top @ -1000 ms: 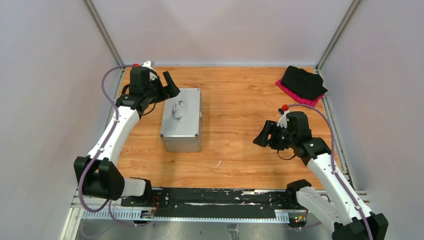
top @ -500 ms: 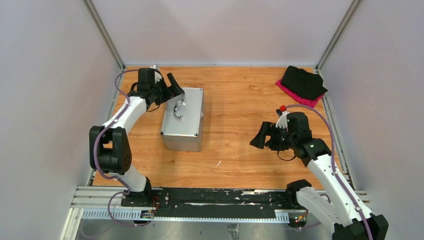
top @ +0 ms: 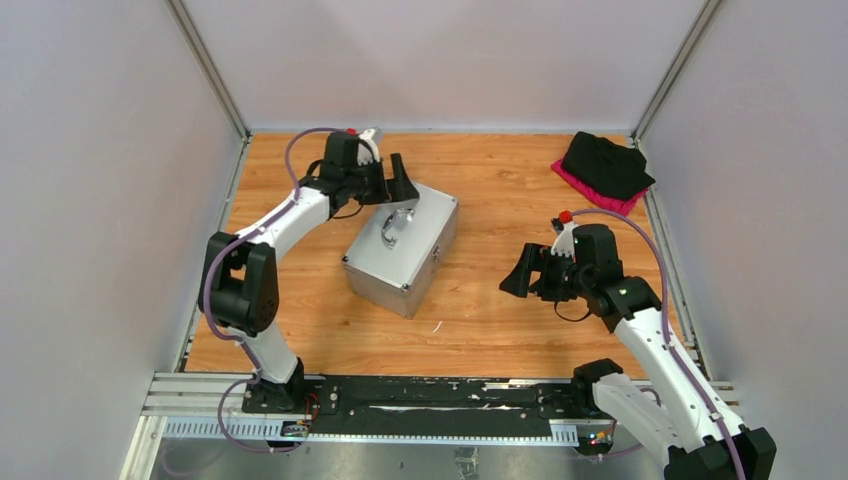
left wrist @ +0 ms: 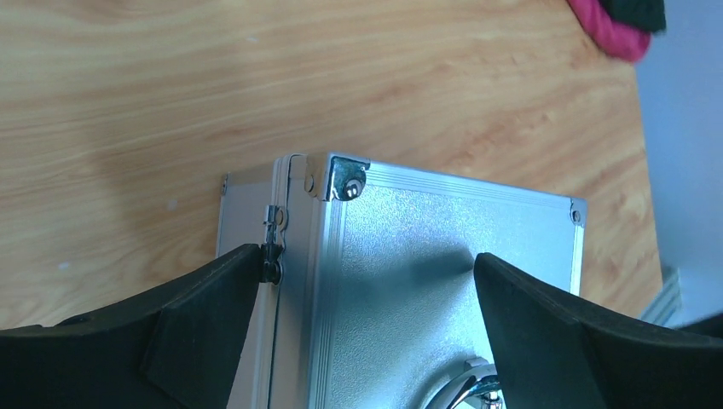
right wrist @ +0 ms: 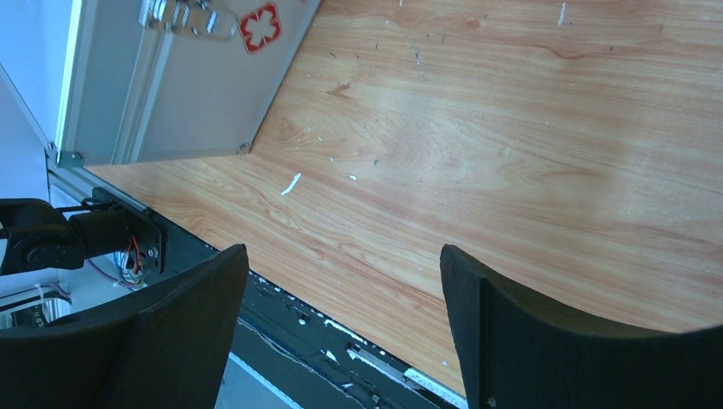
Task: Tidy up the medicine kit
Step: Adjust the medicine box at the center of the board, then close the medicine box at the center of the board.
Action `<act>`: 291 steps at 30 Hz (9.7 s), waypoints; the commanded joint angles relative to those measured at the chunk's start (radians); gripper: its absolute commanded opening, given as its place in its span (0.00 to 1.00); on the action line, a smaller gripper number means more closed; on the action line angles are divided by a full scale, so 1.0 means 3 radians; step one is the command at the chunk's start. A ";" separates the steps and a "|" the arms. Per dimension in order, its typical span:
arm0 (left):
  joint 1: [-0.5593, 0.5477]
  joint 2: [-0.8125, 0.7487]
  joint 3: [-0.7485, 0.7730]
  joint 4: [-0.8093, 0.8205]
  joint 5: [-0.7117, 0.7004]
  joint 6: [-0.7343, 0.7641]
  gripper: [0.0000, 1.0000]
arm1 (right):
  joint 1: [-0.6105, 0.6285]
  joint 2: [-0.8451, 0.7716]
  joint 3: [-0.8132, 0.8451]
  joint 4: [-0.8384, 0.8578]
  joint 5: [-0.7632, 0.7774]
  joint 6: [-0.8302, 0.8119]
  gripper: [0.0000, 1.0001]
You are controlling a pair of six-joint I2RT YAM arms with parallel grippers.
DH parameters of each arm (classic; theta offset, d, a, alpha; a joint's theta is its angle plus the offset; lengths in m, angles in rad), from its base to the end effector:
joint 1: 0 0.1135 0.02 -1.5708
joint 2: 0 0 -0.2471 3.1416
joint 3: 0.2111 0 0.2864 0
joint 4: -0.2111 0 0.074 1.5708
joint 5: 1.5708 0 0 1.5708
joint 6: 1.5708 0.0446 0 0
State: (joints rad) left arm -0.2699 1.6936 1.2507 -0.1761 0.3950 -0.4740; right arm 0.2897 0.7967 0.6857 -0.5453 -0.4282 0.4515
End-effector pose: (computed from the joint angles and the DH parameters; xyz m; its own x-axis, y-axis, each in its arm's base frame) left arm 0.4029 -0.1293 0.2261 -0.7478 -0.2302 -0.6228 0.2325 0.7878 -0.5704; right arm 0.2084 0.0814 0.2489 -0.7771 0.1826 -0.6023 -0.2624 0.7759 0.5737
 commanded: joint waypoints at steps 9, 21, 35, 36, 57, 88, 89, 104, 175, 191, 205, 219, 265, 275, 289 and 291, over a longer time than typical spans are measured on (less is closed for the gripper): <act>-0.0851 0.0080 0.0775 -0.0818 0.0613 0.1259 1.00 | -0.0047 -0.0072 0.0075 -0.0115 0.0172 -0.0077 0.87; -0.1028 -0.0832 0.0691 -0.0851 -0.0933 0.1006 1.00 | -0.0050 -0.0296 0.0314 -0.0295 0.1204 0.0100 0.99; -0.1031 -0.2791 -0.0665 -0.2044 -0.2274 -0.0227 0.97 | -0.0063 0.0817 0.1091 -0.0207 0.1888 0.0244 0.99; -0.1028 -0.2921 -0.0830 -0.2046 -0.2159 -0.0422 0.95 | -0.0068 0.0885 0.1131 -0.0176 0.1914 0.0245 0.99; -0.1028 -0.3230 -0.2208 -0.1382 -0.1450 -0.0926 0.89 | -0.0270 0.2604 0.1970 0.0182 0.0704 -0.0043 0.96; -0.0352 -0.1636 -0.1154 -0.1076 -0.1492 -0.0158 0.97 | -0.0198 0.2177 0.1198 0.0251 -0.0036 -0.0040 0.91; -0.0311 -0.1650 -0.1133 -0.1121 -0.1517 -0.0143 0.97 | -0.0213 0.2091 0.1153 0.0242 0.0112 -0.0020 0.91; 0.0008 -0.2062 -0.0729 -0.0679 -0.1176 0.0277 0.99 | -0.0418 0.0358 0.0339 0.0160 0.0363 0.0224 0.98; -0.0798 -0.1922 -0.1055 -0.0519 -0.0982 -0.0005 1.00 | 0.0270 0.1289 -0.0540 0.2264 0.0006 0.1684 0.87; -0.0798 -0.1824 -0.1056 -0.0580 -0.0967 0.0053 1.00 | 0.0603 0.1198 -0.0615 0.2284 0.0553 0.1850 0.87; -0.0797 -0.1775 -0.1170 -0.0458 -0.0673 0.0021 0.99 | 0.0603 0.0676 -0.1341 0.3744 0.1541 0.3223 0.95; -0.0798 -0.1801 -0.1189 -0.0442 -0.0627 -0.0005 0.99 | 0.0701 0.0711 -0.0644 0.2586 0.2216 0.0628 0.99; -0.0798 -0.1550 -0.1101 -0.0446 -0.0602 0.0112 0.99 | 0.1397 0.2969 -0.1221 0.6962 0.1666 -0.2037 0.89; -0.0798 -0.1580 -0.1082 -0.0701 -0.0954 0.0292 0.83 | 0.1399 0.3090 -0.1144 0.6964 0.1773 -0.2037 0.89; -0.0798 -0.1659 -0.1190 -0.0798 -0.0945 0.0368 0.75 | 0.1398 0.3118 -0.1096 0.6954 0.1936 -0.2014 0.87; -0.0798 -0.1654 -0.1189 -0.0809 -0.0942 0.0368 0.75 | 0.1397 0.3133 -0.1075 0.6951 0.2016 -0.2011 0.86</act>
State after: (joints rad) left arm -0.5064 1.2068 0.9142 -0.3698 0.1406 -0.3927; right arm 0.6918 1.7199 0.3321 1.4887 0.1226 -0.1513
